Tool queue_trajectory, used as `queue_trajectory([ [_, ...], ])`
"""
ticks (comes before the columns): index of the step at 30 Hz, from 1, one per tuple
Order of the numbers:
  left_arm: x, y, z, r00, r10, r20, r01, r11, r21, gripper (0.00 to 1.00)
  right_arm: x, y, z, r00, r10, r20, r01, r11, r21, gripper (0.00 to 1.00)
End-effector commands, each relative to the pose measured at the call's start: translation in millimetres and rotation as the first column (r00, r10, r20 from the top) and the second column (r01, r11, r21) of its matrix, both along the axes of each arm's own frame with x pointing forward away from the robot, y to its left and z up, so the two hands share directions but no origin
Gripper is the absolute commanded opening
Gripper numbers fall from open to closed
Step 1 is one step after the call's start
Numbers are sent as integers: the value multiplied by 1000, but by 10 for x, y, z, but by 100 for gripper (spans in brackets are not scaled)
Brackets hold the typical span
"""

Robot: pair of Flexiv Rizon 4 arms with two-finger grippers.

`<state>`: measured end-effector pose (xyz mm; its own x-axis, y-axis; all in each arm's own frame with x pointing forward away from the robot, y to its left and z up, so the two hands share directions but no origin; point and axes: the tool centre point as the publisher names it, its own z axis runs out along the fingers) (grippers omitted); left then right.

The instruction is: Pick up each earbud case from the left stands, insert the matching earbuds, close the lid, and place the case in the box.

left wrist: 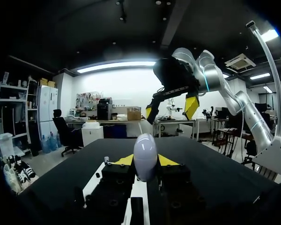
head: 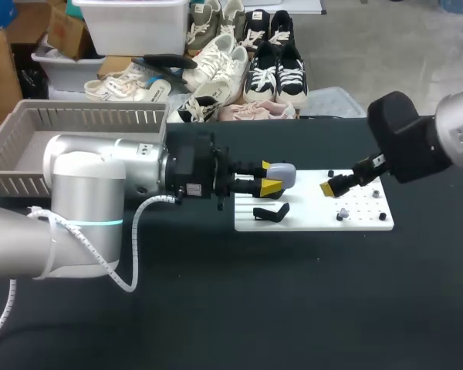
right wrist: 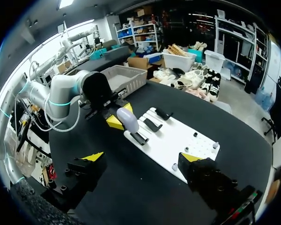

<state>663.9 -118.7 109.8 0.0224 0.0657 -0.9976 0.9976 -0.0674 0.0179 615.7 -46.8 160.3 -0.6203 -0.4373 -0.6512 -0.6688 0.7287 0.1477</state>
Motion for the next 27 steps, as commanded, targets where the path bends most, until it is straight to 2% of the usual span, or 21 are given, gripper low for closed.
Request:
queue_trajectory([
  [1,19,-4,-8,1000,-5,-1,5,1000,0,0,63,138,-5,996,-72,45,76,993,-90,100],
  [27,19,-4,-8,1000,-5,-1,5,1000,0,0,297,429,-152,1000,-19,-2,18,988,-154,100],
])
